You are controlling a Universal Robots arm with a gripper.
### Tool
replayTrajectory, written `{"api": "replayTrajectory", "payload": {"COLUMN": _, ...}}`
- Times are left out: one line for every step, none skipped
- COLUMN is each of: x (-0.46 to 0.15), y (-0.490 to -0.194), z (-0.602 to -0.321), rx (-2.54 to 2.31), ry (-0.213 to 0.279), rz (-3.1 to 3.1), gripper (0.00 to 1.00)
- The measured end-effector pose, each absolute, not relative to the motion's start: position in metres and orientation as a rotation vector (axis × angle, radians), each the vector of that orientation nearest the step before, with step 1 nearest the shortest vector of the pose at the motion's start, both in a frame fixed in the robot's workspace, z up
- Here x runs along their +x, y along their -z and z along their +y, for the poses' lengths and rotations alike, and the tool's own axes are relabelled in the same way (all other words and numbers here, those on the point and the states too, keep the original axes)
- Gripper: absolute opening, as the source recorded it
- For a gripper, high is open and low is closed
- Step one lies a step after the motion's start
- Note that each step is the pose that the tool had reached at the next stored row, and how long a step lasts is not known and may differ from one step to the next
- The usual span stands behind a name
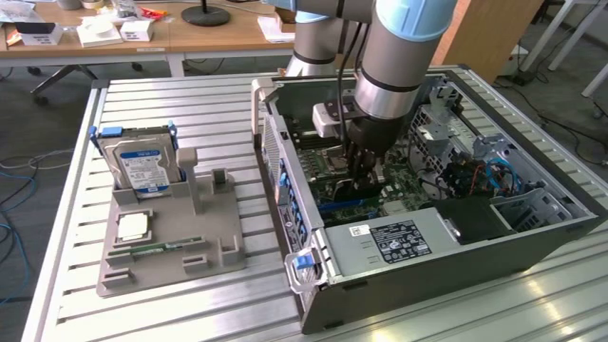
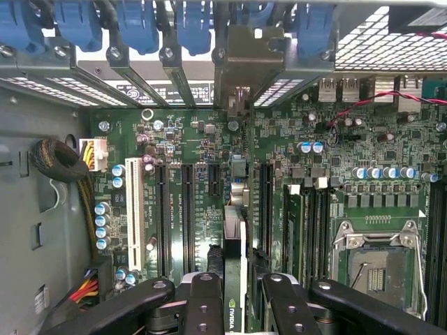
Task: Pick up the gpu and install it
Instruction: 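Insert the gpu into the slot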
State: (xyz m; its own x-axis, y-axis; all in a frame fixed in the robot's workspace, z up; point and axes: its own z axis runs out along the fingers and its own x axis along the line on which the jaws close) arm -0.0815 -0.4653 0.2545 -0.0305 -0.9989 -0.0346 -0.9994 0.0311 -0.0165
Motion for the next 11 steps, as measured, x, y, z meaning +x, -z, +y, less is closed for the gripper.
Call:
{"api": "replayTrajectory", "payload": {"x": -0.0815, "y": -0.2539, "z": -0.4652, "rx": -2.161, "ry": -0.019, "rz": 2.229, "gripper": 0.27}}
{"api": "replayTrajectory", "payload": {"x": -0.0815, "y": -0.2534, "z": -0.4652, "rx": -2.161, "ry": -0.019, "rz": 2.229, "gripper": 0.27}}
{"api": "replayTrajectory", "payload": {"x": -0.0815, "y": -0.2529, "z": -0.4652, "rx": -2.161, "ry": -0.019, "rz": 2.229, "gripper": 0.27}}
{"api": "replayTrajectory", "payload": {"x": -0.0815, "y": -0.2526, "z": -0.4653, "rx": -2.162, "ry": -0.019, "rz": 2.229, "gripper": 0.27}}
{"api": "replayTrajectory", "payload": {"x": -0.0815, "y": -0.2526, "z": -0.4653, "rx": -2.162, "ry": -0.019, "rz": 2.229, "gripper": 0.27}}
{"api": "replayTrajectory", "payload": {"x": -0.0815, "y": -0.2526, "z": -0.4653, "rx": -2.162, "ry": -0.019, "rz": 2.229, "gripper": 0.27}}
{"api": "replayTrajectory", "payload": {"x": -0.0815, "y": -0.2526, "z": -0.4653, "rx": -2.162, "ry": -0.019, "rz": 2.229, "gripper": 0.27}}
{"api": "replayTrajectory", "payload": {"x": -0.0815, "y": -0.2525, "z": -0.4653, "rx": -2.162, "ry": -0.019, "rz": 2.229, "gripper": 0.27}}
{"api": "replayTrajectory", "payload": {"x": -0.0815, "y": -0.2525, "z": -0.4653, "rx": -2.161, "ry": -0.019, "rz": 2.229, "gripper": 0.27}}
{"api": "replayTrajectory", "payload": {"x": -0.0815, "y": -0.2521, "z": -0.4652, "rx": -2.161, "ry": -0.019, "rz": 2.229, "gripper": 0.27}}
{"api": "replayTrajectory", "payload": {"x": -0.0815, "y": -0.2514, "z": -0.4652, "rx": -2.161, "ry": -0.02, "rz": 2.229, "gripper": 0.27}}
